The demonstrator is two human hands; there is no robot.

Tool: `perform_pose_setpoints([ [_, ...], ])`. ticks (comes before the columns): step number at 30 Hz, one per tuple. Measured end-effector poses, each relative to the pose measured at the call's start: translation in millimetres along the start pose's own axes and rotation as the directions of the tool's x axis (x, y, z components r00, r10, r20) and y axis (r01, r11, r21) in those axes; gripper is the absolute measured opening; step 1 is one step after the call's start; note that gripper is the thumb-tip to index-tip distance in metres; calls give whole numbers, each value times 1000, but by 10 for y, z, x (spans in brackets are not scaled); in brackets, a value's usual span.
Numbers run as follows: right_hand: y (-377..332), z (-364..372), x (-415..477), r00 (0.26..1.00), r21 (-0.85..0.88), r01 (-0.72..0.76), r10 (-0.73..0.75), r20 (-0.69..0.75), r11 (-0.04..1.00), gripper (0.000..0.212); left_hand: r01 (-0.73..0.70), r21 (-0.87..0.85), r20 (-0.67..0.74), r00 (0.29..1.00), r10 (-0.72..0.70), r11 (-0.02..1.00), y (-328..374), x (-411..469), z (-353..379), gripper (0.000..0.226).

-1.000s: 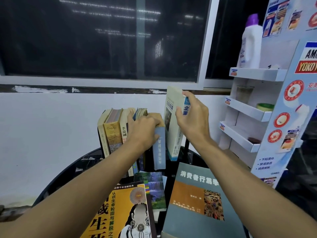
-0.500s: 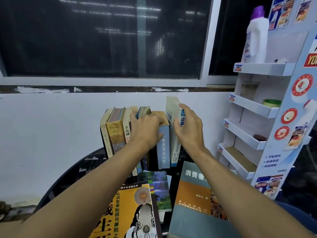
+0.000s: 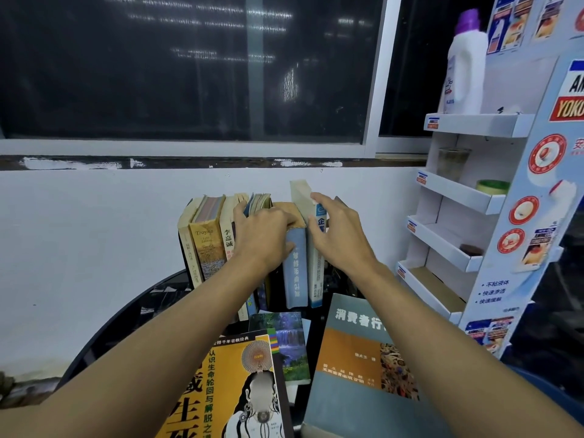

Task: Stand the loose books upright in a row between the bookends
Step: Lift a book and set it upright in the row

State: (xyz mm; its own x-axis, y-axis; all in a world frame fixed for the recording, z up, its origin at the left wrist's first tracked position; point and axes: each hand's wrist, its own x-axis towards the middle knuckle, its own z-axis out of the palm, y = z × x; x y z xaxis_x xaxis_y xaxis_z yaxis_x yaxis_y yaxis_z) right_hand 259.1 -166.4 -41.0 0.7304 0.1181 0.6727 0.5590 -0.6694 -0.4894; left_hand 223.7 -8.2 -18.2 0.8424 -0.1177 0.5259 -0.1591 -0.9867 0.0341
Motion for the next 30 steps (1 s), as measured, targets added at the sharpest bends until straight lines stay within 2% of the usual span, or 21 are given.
perform_pose_setpoints([
  [3,-12,-135,-1,986,26,-14,10,168,1000,62,4,2,12,1000,-4,1000,3,-6,-17,36],
  [5,24,-251,-21,946,57,-46,25,324,997,76,6,5,16,1000,-6,1000,9,-9,-30,36],
  [7,58,-328,-46,908,54,-57,29,418,997,87,4,-1,16,1000,-4,1000,15,-10,-34,36],
  [21,53,-210,-71,929,88,-41,6,370,995,84,-8,-10,-35,999,8,1000,-28,16,35,34],
  [30,-14,-213,-131,929,63,-43,17,369,997,85,-22,-4,4,1000,22,1000,-28,-5,7,40],
])
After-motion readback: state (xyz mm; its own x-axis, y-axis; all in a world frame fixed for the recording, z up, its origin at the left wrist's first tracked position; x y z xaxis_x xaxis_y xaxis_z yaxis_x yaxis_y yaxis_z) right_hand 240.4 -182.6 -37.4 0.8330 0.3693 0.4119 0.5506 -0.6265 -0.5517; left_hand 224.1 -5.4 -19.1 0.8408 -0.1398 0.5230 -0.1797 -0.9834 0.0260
